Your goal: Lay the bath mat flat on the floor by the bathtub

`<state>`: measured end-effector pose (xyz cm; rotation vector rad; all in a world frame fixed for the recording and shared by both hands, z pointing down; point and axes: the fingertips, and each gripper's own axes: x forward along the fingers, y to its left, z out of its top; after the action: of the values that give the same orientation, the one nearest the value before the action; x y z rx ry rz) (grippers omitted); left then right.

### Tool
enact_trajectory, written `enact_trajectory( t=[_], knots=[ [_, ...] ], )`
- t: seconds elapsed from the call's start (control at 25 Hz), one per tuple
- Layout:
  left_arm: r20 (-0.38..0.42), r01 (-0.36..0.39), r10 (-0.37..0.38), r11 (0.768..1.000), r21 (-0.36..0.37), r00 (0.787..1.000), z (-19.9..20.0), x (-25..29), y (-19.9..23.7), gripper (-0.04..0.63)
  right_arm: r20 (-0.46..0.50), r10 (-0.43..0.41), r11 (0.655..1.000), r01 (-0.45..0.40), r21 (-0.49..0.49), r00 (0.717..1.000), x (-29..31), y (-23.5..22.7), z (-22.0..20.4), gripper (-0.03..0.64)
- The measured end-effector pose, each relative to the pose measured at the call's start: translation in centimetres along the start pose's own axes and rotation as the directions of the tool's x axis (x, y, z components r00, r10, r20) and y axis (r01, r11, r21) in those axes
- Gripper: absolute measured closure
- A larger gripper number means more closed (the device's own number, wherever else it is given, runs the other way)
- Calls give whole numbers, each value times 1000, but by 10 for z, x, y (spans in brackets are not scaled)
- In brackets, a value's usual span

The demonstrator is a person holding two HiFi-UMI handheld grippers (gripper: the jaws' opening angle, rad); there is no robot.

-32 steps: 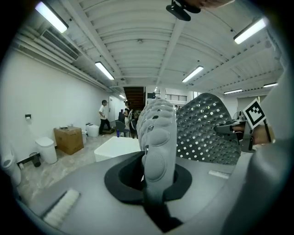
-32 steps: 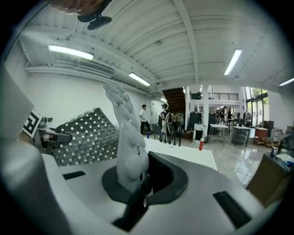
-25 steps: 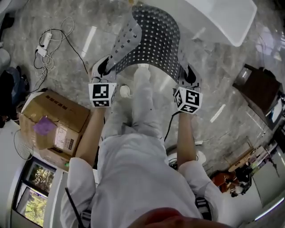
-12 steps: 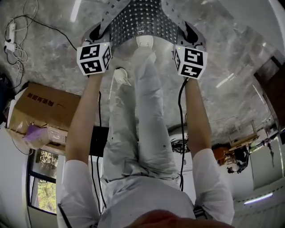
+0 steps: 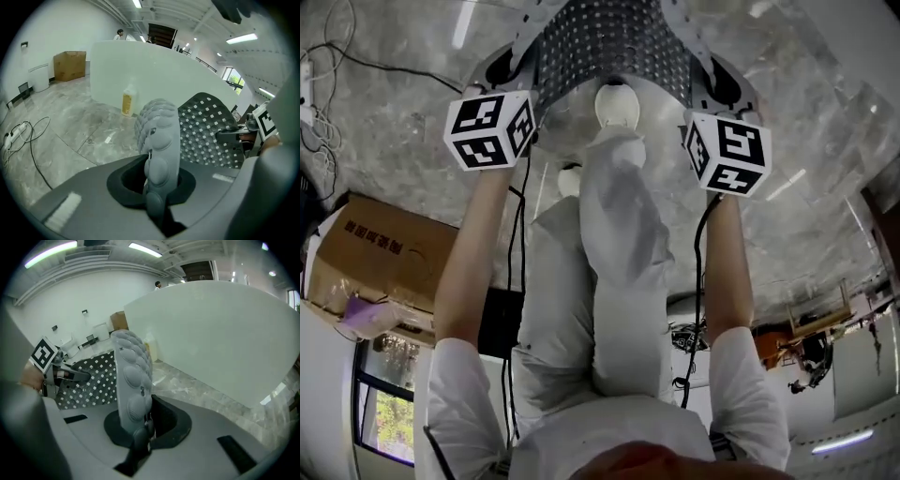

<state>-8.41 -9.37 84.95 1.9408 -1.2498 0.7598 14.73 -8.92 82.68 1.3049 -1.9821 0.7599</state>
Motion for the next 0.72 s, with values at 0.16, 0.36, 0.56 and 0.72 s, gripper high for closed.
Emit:
enact_trajectory(
  t=[0.16, 0.36, 0.56, 0.72],
  knots=[
    [-17, 48, -49, 999, -19, 999, -16, 25, 3, 578, -2, -2, 1000, 2, -28, 1000, 31, 6, -21, 603],
    [-20, 91, -90, 996, 24, 996, -31, 52, 10, 578, 13, -50, 995, 51, -87, 999, 56, -5, -43, 601],
    [-41, 76, -72, 993, 86, 997, -41, 87, 48, 580, -9, -109, 985, 107, -133, 994, 93, -35, -55, 601],
    [-58, 27, -23, 997, 70, 998, -61, 109, 89, 578, -32, -176, 973, 170, -155, 984, 128, -72, -78, 601]
  ],
)
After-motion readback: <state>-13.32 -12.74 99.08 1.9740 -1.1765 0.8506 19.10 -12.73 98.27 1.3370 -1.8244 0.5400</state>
